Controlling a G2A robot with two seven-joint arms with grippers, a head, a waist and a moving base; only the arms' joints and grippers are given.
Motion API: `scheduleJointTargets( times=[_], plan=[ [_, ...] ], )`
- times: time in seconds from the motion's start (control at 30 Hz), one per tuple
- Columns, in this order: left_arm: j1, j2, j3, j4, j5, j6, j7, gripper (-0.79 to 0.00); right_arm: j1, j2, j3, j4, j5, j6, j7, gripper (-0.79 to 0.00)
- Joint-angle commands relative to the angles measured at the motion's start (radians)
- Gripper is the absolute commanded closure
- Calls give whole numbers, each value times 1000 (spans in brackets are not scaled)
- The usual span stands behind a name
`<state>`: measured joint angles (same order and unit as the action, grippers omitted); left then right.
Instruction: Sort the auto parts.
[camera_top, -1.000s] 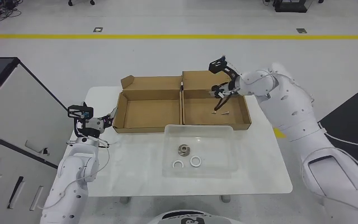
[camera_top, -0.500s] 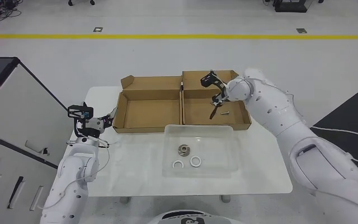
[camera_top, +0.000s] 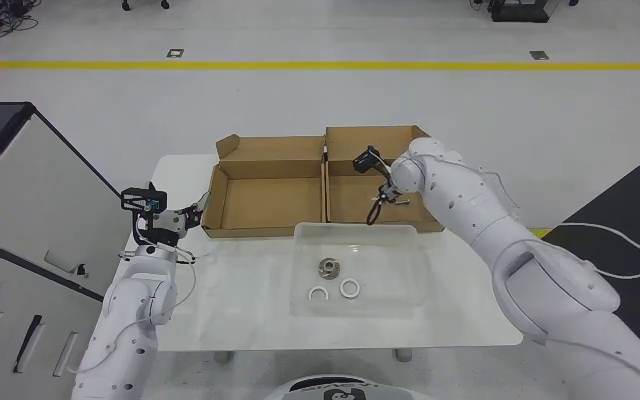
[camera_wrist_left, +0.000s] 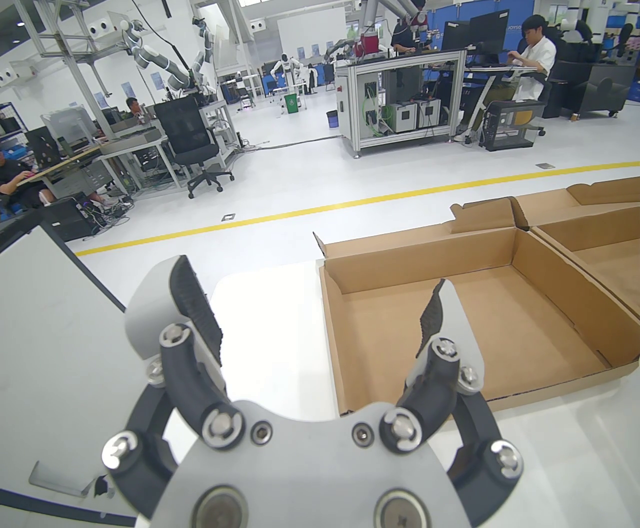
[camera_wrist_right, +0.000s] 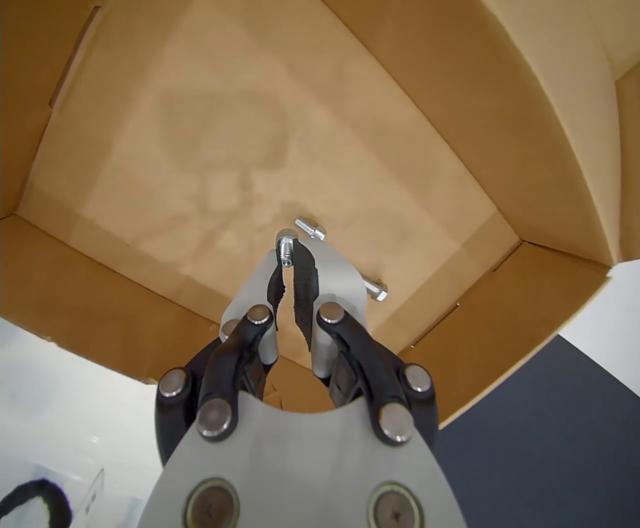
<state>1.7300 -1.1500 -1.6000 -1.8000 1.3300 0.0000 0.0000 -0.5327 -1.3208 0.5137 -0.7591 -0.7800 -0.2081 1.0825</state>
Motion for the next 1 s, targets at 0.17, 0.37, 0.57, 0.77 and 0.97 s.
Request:
scheduleJointTargets(
  times=[0.17, 0.37, 0.57, 0.77, 0.97],
  plan=[
    [0, 0, 0, 0, 0, 0, 0, -785, 14, -35, -19, 80, -10, -2, -26, 0],
    [0, 0, 0, 0, 0, 0, 0, -785, 25, -59, -23, 130, -7, -10, -43, -68],
    [0, 0, 0, 0, 0, 0, 0, -785, 33, -77, -19, 163, 0, -22, -55, -240],
    [0, 0, 0, 0, 0, 0, 0, -785, 39, -88, -7, 187, 13, -34, -66, -299],
    [0, 0, 0, 0, 0, 0, 0, -785, 52, -88, 23, 191, 37, -52, -98, -588]
  ],
)
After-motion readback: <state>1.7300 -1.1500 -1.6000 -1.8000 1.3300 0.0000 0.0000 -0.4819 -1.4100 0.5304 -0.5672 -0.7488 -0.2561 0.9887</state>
